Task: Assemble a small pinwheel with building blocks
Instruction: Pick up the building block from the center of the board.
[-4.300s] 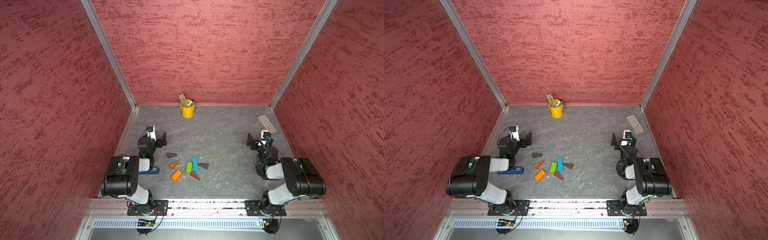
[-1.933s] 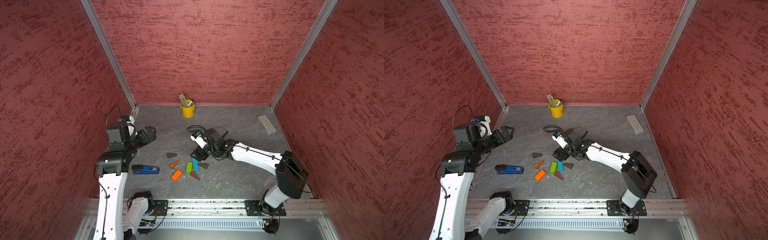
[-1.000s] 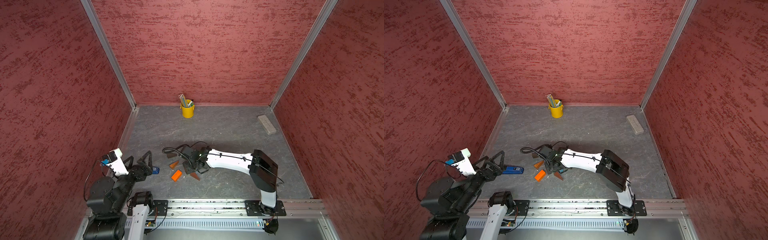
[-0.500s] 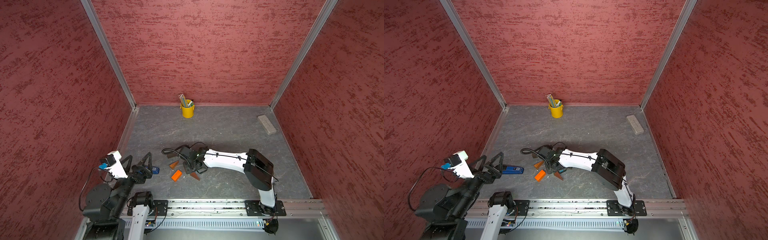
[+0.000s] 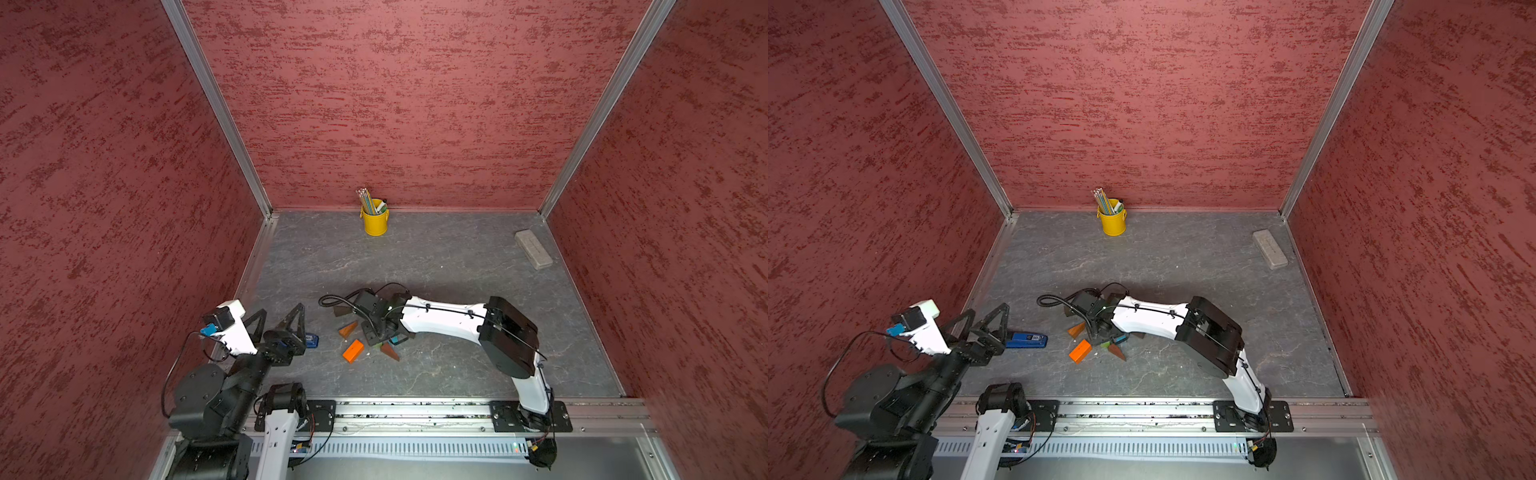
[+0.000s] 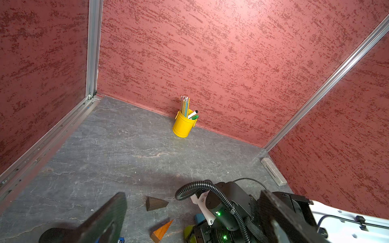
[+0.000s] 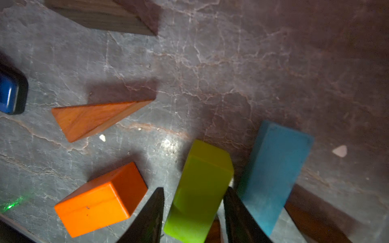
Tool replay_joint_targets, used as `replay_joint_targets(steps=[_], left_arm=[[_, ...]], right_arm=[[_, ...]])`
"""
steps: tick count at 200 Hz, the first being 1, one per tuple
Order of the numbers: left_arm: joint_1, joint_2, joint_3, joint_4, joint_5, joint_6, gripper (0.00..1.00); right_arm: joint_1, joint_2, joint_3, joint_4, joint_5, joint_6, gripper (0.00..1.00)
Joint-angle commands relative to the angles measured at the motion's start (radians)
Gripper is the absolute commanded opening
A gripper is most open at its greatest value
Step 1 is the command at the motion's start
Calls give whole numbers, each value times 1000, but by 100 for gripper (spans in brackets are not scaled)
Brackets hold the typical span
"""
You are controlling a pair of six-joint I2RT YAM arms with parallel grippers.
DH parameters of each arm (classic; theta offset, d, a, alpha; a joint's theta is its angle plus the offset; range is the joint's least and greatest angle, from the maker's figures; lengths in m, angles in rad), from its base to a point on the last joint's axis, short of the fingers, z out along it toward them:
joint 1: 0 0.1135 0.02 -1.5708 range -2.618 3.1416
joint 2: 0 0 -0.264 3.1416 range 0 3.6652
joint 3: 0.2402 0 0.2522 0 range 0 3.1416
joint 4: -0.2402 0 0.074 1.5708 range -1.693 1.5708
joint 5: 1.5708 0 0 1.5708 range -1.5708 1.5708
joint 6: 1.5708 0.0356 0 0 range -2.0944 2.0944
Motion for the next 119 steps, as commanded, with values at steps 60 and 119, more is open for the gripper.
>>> replay_joint_targets(steps=[60, 119], left_arm=[[-6, -13, -16, 52, 6, 16, 100], [-5, 16, -66, 125, 31, -7, 100]], right_arm=[[-33, 67, 106, -75, 35, -37, 27], [-121, 83, 201, -81, 45, -173, 19]])
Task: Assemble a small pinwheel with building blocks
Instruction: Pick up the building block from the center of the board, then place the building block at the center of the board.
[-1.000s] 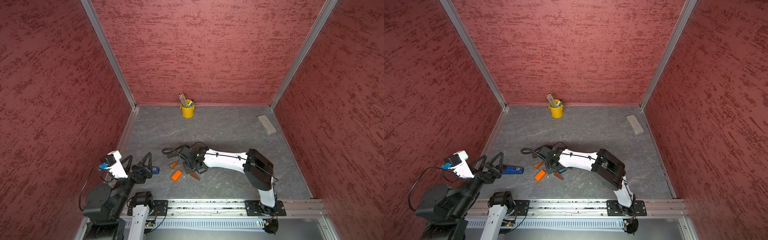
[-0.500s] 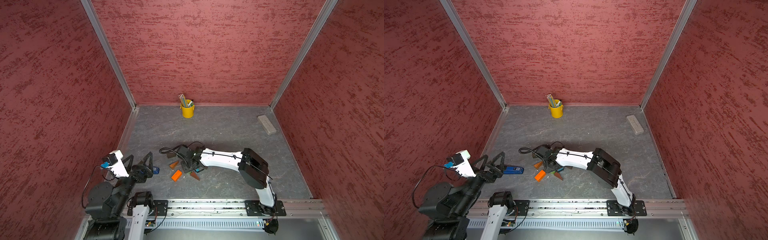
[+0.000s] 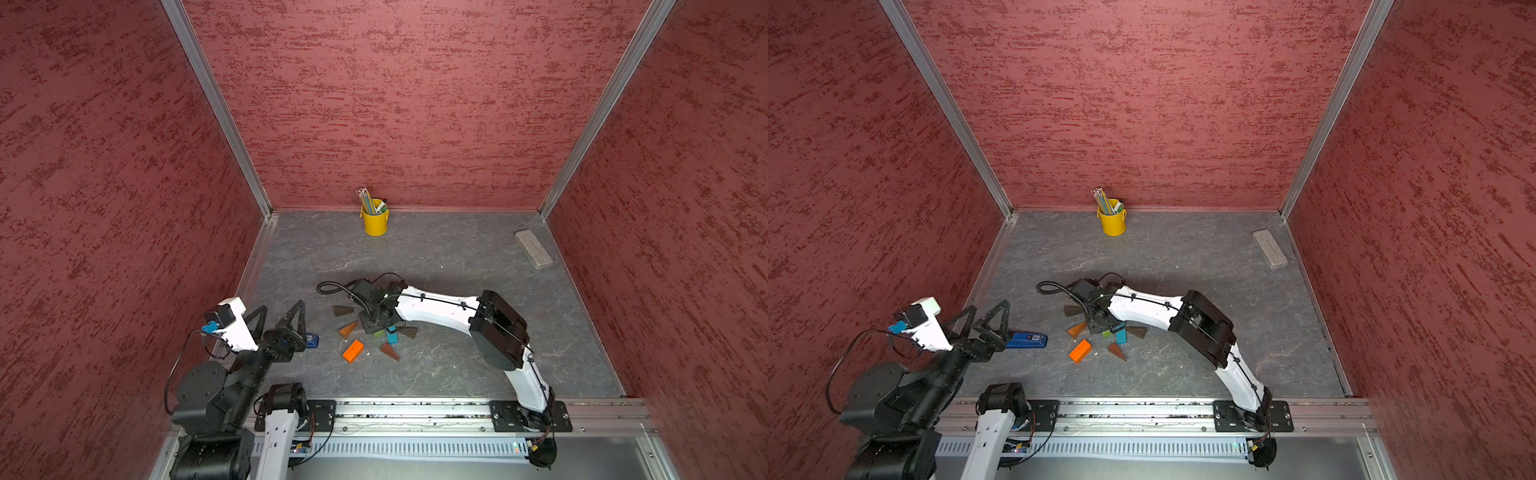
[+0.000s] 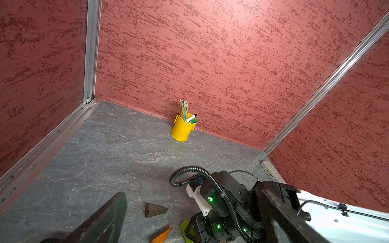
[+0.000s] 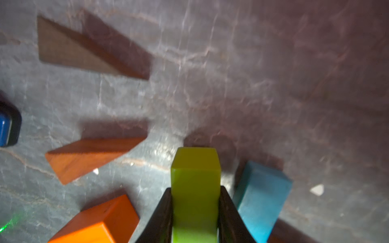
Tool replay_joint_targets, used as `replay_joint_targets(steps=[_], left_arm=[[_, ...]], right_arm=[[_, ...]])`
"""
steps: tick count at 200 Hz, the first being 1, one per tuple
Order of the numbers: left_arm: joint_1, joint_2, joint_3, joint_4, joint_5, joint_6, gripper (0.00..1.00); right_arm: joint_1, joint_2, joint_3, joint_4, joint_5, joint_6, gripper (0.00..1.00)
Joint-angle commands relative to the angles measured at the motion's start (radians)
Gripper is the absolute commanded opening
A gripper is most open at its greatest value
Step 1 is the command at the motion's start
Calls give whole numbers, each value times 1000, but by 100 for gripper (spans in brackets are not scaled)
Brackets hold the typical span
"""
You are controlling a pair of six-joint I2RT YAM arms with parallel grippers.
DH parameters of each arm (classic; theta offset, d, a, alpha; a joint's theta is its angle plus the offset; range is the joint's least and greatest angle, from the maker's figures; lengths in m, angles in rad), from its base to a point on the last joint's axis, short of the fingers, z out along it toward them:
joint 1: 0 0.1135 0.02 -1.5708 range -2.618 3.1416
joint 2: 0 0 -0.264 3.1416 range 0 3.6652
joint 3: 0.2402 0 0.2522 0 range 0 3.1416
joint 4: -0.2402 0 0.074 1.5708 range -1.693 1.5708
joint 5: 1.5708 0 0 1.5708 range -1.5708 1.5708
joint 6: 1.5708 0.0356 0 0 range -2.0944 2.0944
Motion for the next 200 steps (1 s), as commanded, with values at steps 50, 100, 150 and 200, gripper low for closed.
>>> replay_joint_targets(steps=[50, 100, 150, 200], left_arm=[[-6, 95, -185, 219, 141, -74, 100], [-21, 174, -385, 405, 168, -163, 100], [-258, 434, -373, 464, 32, -98, 100], [-327, 464, -333, 402, -20, -30, 100]], right_arm=[[-217, -108, -12, 66, 85, -494, 19], [-398, -185, -81, 167, -124, -965, 14], [-447, -181, -173, 115, -109, -1464, 10], [-453, -248, -303, 160, -137, -1697, 10]])
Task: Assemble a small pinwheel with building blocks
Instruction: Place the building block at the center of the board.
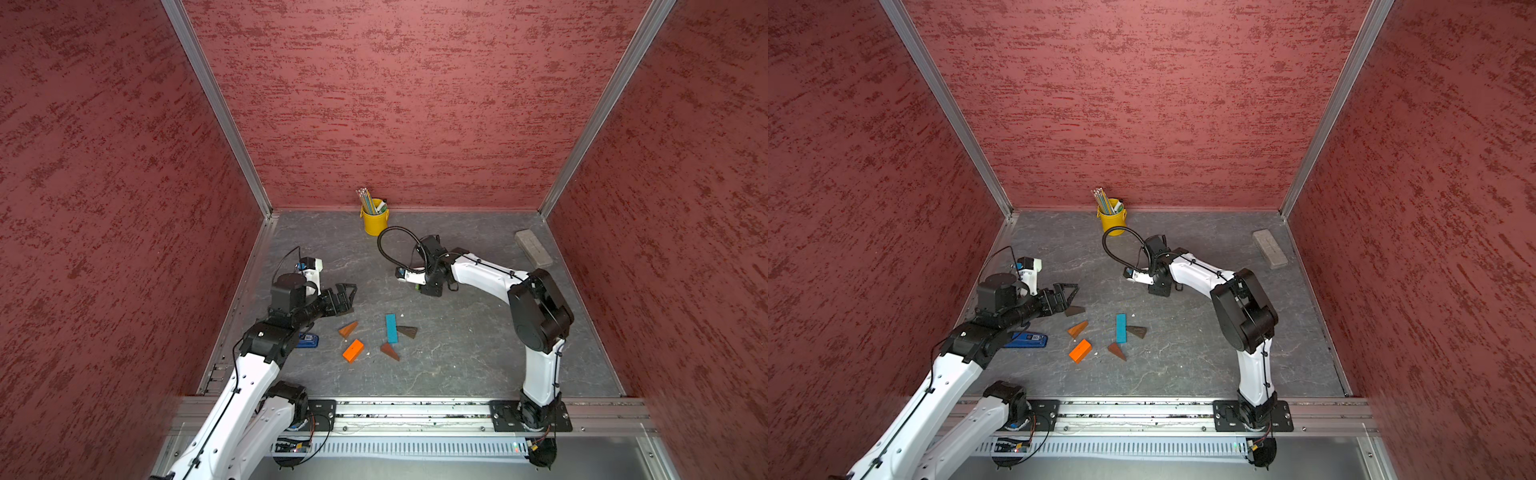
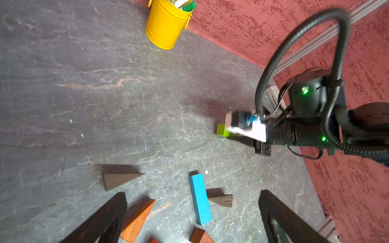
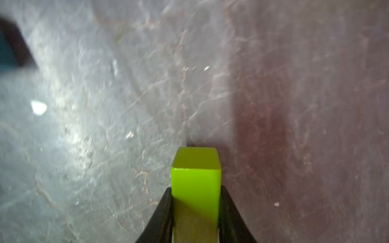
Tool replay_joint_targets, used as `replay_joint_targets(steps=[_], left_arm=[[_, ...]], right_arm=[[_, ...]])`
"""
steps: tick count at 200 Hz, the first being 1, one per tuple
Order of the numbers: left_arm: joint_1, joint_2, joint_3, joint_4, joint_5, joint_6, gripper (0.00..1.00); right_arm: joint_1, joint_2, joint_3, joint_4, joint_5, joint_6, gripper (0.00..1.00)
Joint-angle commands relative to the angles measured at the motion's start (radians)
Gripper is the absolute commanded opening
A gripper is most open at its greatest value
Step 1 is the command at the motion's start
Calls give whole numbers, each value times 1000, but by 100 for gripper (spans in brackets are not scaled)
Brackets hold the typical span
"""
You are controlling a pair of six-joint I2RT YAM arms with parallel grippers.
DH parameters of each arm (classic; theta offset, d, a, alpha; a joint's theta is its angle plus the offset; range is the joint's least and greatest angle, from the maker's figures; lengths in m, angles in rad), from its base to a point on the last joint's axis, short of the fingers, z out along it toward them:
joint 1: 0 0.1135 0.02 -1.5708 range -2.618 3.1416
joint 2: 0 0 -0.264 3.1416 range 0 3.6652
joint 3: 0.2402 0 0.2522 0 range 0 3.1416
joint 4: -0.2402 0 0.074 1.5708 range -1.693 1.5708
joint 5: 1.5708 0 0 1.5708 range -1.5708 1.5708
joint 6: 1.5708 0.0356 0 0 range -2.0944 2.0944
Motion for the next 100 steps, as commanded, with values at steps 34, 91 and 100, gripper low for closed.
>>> replay_joint_targets(steps=[34, 91, 100], left_arm=[[-6, -136, -19, -15, -71, 23, 100], [-5, -81, 32, -7, -76, 50, 100], [-7, -77, 38, -11, -75, 56, 100]], right_arm=[[-4, -69, -6, -12, -168, -227, 12], [1, -51, -1, -49, -203, -195, 13], [1, -43, 5, -55, -212, -186, 13]])
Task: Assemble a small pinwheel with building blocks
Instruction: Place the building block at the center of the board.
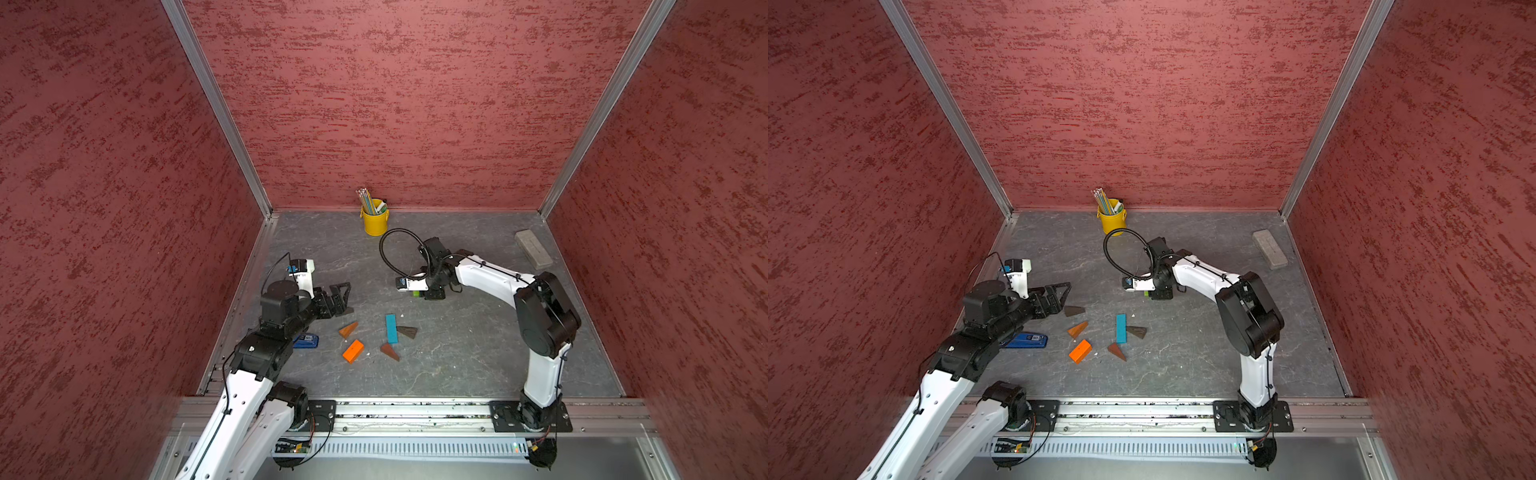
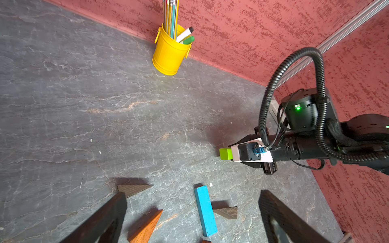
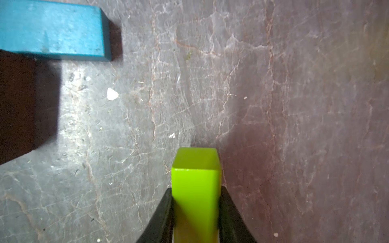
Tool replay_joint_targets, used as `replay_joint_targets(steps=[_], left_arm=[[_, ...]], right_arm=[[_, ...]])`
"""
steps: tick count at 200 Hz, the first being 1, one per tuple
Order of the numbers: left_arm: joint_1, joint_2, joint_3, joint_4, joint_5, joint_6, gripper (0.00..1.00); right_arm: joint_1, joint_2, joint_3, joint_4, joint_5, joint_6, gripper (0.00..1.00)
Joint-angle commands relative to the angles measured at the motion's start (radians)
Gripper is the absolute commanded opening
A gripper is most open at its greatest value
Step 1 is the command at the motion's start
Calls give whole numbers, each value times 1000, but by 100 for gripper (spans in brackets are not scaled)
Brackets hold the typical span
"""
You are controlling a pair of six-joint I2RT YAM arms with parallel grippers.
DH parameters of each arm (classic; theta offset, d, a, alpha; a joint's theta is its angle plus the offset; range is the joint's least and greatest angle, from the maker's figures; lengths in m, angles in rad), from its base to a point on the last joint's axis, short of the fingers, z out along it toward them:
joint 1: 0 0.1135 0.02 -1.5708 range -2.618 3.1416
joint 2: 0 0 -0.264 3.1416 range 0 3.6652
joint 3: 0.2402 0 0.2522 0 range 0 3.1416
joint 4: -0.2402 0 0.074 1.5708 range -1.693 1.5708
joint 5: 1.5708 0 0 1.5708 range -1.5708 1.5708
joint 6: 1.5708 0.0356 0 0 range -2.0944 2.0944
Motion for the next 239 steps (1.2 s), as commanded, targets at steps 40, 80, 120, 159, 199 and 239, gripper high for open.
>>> replay_joint_targets(steps=[40, 80, 120, 159, 199, 239], left_arm=[[-4, 0, 44, -19, -18, 48, 100], [-4, -11, 42, -25, -12, 47, 100], [-4, -20, 23, -4, -1, 43, 100], [-5, -31, 26, -14, -5, 49, 100], [-4, -53, 16, -13, -5, 45, 100], [-3, -80, 47, -71, -54, 61, 100]], right_arm=[[2, 23, 3, -25, -54, 16, 14], [2, 17, -19, 20, -21, 43, 20], [0, 12, -28, 45, -13, 68, 38], [-1, 10, -24, 51, -2, 67, 47], [-2, -4, -20, 67, 5, 77, 64], [-4, -131, -19, 102, -33, 124, 80]])
